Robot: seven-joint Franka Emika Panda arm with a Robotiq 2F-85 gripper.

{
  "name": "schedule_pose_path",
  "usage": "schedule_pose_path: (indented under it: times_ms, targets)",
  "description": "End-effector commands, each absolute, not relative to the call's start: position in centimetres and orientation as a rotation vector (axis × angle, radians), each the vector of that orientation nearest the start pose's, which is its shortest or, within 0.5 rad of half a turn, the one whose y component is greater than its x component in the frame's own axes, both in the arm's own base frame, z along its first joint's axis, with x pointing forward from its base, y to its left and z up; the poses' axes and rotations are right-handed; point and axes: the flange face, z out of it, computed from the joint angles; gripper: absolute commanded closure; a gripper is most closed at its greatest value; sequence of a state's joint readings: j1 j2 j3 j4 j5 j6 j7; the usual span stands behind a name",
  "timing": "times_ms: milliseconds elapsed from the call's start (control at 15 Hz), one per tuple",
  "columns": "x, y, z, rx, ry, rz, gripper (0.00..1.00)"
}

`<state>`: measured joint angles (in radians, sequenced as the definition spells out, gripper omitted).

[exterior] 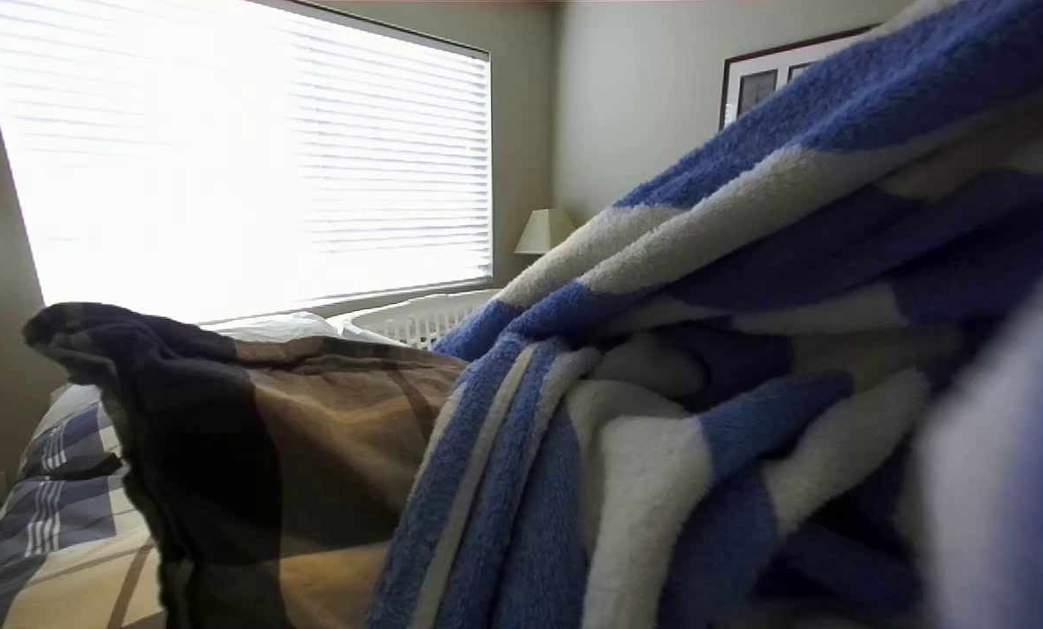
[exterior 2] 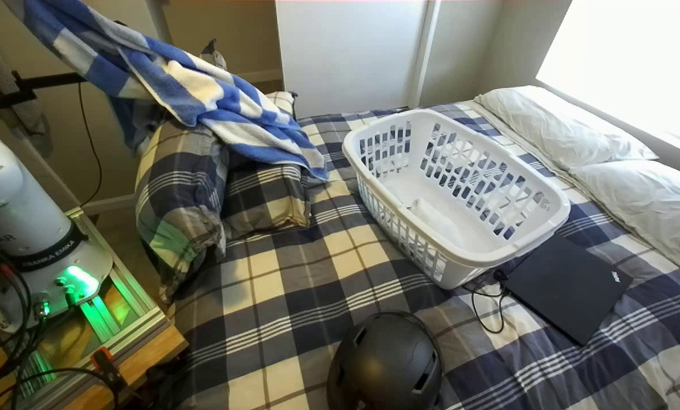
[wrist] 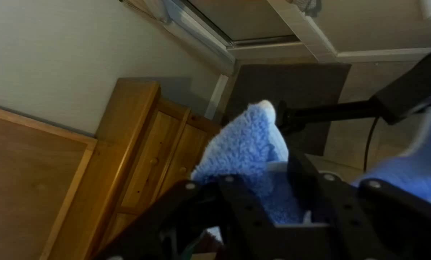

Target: Put the towel on the pillow

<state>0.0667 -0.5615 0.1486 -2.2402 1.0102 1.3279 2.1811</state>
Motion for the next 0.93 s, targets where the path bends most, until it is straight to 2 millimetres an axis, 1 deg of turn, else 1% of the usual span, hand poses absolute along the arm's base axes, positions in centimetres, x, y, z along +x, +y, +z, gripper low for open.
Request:
schedule_pose_path:
  times_ms: [0,67,267,533,600,733,867]
  targets:
    - [28.9,17.3,61.0,-1.598,2.345,1.232,0.29]
    - [28.8,17.1,61.2,-1.627,2.393,1.143,0.23]
    - [28.5,16.8,61.5,-1.727,2.525,0.972,0.0]
    - [28.4,16.8,61.7,-1.873,2.619,0.692,0.0]
    - [28.4,16.7,60.6,-1.818,2.579,0.817,0.0]
    - [28.3,16.9,60.9,-1.848,2.599,0.737,0.0]
    - [28.3,17.0,61.0,-1.855,2.602,0.72,0.0]
